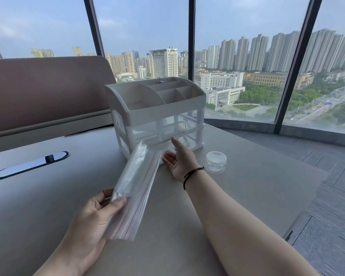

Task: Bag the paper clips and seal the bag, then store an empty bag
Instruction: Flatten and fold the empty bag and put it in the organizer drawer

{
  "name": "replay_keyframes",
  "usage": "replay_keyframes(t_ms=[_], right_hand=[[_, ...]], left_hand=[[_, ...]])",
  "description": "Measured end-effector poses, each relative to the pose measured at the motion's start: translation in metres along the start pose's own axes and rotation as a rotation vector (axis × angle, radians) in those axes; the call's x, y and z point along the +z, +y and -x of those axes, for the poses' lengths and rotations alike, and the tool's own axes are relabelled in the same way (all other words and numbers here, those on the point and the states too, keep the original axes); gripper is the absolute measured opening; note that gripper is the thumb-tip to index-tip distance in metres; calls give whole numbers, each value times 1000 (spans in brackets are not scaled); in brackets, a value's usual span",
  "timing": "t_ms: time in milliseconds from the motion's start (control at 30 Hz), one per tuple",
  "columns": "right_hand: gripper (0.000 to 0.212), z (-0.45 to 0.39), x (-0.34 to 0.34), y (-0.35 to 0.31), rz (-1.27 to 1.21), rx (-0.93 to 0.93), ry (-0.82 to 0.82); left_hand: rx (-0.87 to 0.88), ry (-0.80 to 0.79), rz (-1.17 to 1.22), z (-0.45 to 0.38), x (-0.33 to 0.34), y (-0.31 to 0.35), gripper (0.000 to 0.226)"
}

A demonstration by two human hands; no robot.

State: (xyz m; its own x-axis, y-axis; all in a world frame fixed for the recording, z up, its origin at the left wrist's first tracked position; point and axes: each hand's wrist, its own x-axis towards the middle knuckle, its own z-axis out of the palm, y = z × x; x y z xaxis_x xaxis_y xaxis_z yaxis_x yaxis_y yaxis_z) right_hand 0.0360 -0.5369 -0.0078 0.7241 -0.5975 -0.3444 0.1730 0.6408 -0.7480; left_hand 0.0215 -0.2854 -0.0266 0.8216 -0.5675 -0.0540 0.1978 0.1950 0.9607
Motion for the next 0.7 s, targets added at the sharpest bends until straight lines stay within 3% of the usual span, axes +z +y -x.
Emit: replay_keyframes(t_ms=[333,700], right_hand=[[30,28,-27,1,102,-40,40],[26,78,-72,-9,106,-50,87]], left_hand=[[-22,75,38,3,5,6,27],[-30,47,26,5,41,32,21]])
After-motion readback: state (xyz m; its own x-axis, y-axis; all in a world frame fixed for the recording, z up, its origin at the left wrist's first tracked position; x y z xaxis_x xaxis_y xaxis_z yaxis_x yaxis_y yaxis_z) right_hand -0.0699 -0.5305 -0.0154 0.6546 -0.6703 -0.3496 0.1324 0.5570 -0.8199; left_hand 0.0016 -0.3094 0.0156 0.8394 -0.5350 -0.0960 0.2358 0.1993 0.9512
